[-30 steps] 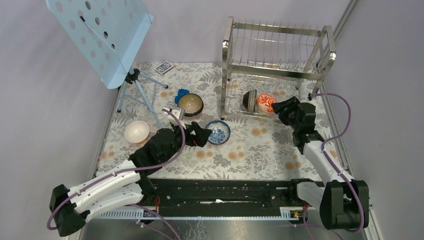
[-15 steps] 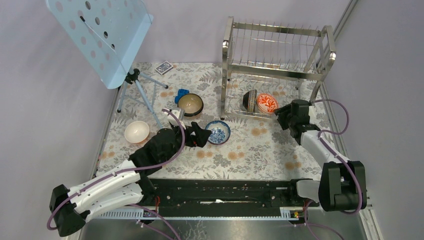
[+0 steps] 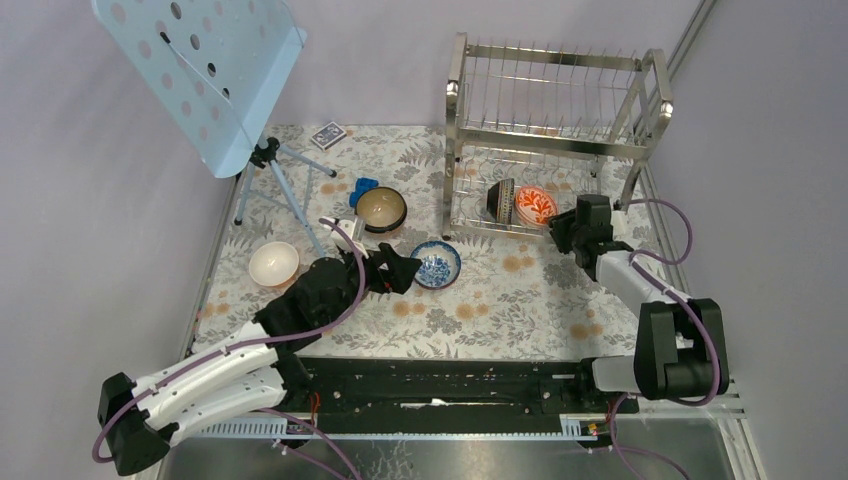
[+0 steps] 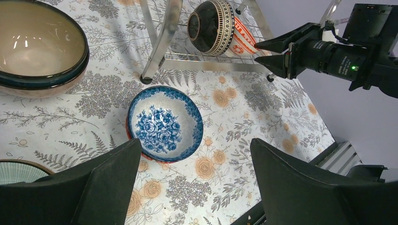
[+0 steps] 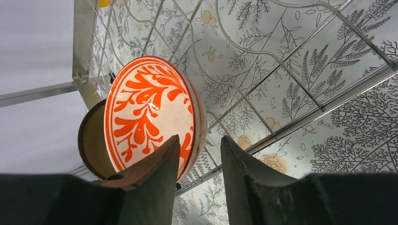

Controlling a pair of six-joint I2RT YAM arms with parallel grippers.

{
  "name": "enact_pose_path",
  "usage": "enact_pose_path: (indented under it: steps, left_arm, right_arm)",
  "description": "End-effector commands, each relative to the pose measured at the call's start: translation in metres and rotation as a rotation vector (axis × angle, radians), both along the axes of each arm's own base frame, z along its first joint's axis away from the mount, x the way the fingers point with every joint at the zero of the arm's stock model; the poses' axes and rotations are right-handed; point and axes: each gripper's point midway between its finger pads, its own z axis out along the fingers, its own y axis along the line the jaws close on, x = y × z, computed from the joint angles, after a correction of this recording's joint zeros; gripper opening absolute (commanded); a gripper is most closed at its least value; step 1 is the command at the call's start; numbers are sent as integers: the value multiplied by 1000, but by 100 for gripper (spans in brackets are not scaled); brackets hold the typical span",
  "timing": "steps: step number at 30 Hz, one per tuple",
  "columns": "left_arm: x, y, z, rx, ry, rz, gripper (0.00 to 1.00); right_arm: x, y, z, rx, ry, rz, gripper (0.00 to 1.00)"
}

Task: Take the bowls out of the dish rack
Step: Pick up the bowl from the dish rack.

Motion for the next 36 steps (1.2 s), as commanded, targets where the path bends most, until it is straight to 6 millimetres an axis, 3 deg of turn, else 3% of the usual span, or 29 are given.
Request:
enact_pose_path:
  steps: [1, 7, 11, 18, 30, 36]
  left_arm:
    - [2, 2, 13, -58, -22, 19, 90]
    - [0, 4, 9, -64, -18, 26, 90]
    - [0, 3, 11, -66, -18, 24, 90]
    - [0, 2, 11, -71, -14, 20, 90]
    - [3, 11, 19, -56, -22, 62, 90]
    - [5, 17, 13, -6, 27, 99, 90]
  right_arm:
    - [14, 5, 5, 34, -23, -16, 42]
    - [19, 10, -2, 57, -13, -3, 31]
    - [18, 12, -3, 70, -23, 7, 17]
    - [16, 14, 18, 69, -78, 23, 0]
    - [6, 14, 94, -11, -211, 110, 0]
    - [-26, 31, 111, -142, -157, 362, 0]
